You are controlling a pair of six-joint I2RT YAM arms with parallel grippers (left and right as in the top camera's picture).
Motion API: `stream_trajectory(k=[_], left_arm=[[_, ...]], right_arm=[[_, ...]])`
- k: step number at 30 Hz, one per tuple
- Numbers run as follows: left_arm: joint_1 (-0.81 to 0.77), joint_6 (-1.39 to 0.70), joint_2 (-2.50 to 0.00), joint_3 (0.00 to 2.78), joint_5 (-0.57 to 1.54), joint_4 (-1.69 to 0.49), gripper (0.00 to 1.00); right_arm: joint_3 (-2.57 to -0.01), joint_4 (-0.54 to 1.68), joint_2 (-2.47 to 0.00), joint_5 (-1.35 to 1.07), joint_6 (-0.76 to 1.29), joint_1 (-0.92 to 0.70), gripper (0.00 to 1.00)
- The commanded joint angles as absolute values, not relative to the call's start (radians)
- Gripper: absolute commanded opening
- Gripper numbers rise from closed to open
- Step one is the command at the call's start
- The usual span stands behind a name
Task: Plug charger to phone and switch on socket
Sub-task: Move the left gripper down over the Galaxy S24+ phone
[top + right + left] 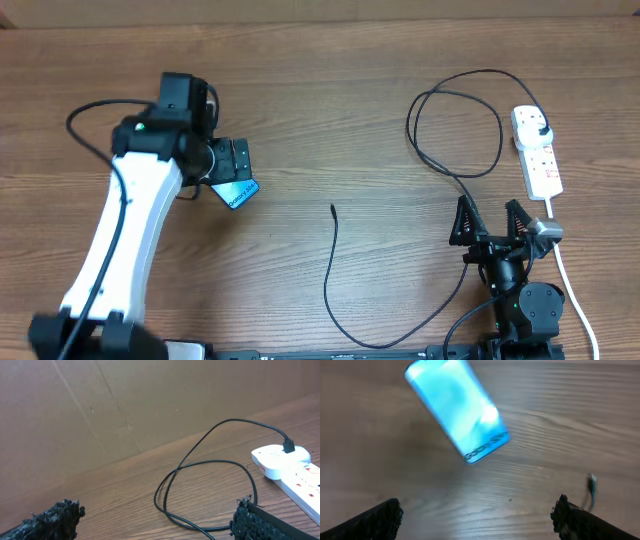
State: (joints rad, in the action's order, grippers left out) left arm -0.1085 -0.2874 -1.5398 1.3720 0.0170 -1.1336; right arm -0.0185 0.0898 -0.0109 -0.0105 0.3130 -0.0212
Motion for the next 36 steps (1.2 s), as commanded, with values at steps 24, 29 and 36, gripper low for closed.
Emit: stream_trajectory(k=[24,29,36], left_arm=[[-0.099,-0.869,-1.813,1.388,-0.024,-1.039,1.0],[-0.098,-0.919,-1.9,1.388,0.02,-0.97,1.0],[-0.093,-0.955,-1.921,1.388,0.024,-0.955,1.0]], right_arm=[[-0.008,0.084,-0.003,-0.001,0.307,-0.026,1.0],[-0.008,0.084,-0.003,-0.001,0.307,-0.026,1.0],[-0.008,0.084,-0.003,-0.001,0.307,-0.026,1.0]])
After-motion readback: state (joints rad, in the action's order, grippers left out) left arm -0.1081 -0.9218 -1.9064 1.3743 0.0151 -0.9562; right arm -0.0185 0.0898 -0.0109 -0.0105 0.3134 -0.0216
